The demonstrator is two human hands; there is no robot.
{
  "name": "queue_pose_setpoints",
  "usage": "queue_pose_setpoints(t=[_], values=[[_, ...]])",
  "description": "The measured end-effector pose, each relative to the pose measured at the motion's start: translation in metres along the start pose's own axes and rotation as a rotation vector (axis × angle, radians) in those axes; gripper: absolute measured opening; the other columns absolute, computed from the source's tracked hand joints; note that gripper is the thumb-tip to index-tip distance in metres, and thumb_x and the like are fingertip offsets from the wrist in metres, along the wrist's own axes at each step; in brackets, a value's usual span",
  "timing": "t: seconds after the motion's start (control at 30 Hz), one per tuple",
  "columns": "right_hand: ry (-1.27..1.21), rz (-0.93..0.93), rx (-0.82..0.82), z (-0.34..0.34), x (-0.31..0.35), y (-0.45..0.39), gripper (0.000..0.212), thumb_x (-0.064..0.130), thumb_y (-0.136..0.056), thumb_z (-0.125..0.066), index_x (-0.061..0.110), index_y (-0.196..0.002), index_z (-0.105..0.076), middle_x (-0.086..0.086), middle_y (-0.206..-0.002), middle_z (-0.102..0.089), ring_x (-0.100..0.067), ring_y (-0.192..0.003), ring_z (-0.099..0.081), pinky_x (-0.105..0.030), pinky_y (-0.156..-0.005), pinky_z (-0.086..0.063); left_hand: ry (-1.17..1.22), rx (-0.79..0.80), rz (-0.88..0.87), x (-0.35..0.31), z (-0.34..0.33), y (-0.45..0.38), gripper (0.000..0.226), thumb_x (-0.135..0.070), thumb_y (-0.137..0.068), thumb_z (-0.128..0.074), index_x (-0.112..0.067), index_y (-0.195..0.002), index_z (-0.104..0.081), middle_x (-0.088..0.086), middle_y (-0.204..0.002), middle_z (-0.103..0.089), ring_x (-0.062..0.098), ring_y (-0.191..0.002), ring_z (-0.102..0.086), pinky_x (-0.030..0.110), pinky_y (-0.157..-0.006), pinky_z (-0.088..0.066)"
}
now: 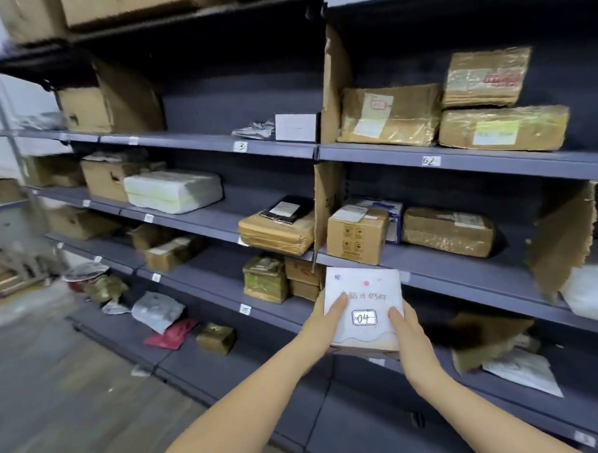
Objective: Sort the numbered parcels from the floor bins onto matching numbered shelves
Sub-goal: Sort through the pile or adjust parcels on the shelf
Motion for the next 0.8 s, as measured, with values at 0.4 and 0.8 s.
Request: queue_pose_setpoints(t=[0.4, 0.8], values=[[-0.081, 0.076, 0.389, -0.235, 0.023, -0.127, 0.03, 0.032, -0.099, -0.05, 0.044, -0.126, -0.043, 0.008, -0.134, -0.056, -0.012, -0.117, -0.057, -0.031, -0.096, -0.047, -0.007, -0.273, -0.07, -0.019, 0.233, -0.075, 0.06, -0.062, -0.087, -0.057, -0.031, -0.137, -0.046, -0.005, -0.132, -0.061, 0.019, -0.119, -0.06, 0.046, -0.105, -0.044], [0.016, 0.072, 0.485, -0.435, 0.043, -0.191, 0.04, 0.067, -0.075, -0.049, 0.071, -0.114, -0.041, 0.013, -0.132, -0.054, -0.014, -0.12, -0.054, -0.048, -0.103, -0.044, 0.056, -0.421, -0.134, -0.04, 0.425, -0.112, 0.046, -0.047, -0.093, -0.054, -0.026, -0.133, -0.046, -0.014, -0.118, -0.065, -0.001, -0.1, -0.066, 0.017, -0.082, -0.052]])
Point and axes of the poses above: each hand's wrist, its own y-axis away from the middle knuckle, its own z-axis out of the back of the hand, x = y × z, the point moved 9 cm from there along -y, towards the middle knuckle
